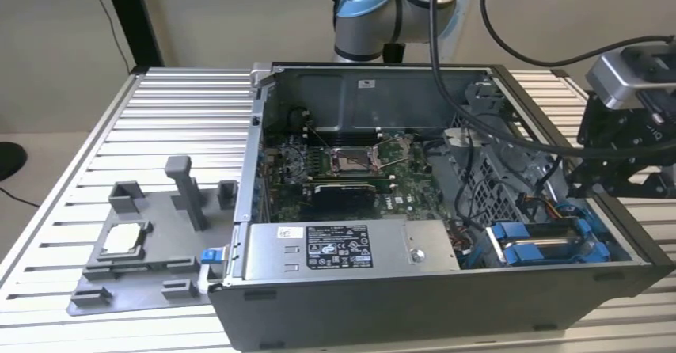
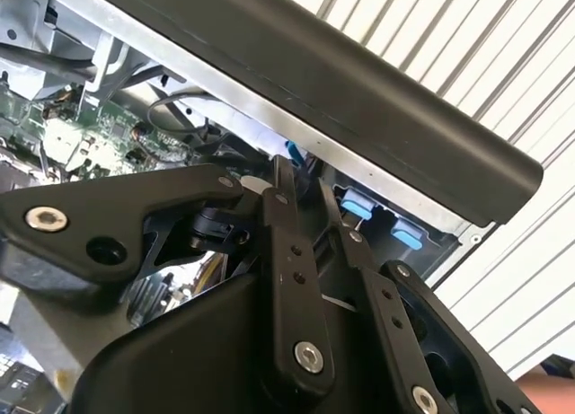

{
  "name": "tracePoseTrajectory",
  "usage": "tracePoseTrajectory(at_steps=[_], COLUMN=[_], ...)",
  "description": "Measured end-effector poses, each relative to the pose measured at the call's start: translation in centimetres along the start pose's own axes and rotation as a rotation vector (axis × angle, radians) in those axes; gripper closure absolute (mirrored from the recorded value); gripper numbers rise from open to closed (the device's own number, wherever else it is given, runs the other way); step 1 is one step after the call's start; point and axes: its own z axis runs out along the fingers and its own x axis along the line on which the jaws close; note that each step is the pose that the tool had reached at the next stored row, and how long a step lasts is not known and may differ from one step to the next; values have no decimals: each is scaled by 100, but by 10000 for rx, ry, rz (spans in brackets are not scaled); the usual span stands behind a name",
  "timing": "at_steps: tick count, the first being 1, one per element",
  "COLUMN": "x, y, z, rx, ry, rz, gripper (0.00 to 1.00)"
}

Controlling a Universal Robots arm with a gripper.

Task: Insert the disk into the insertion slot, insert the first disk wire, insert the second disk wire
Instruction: 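Insert the second disk wire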

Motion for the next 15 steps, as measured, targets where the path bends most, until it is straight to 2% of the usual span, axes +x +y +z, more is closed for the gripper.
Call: tracePoseTrajectory(at_steps=[8, 15], x=[5, 5], y=[-4, -4], z=[32, 36], rx=[-1, 0], ry=[-2, -1], rz=[-1, -1], gripper=[0, 0])
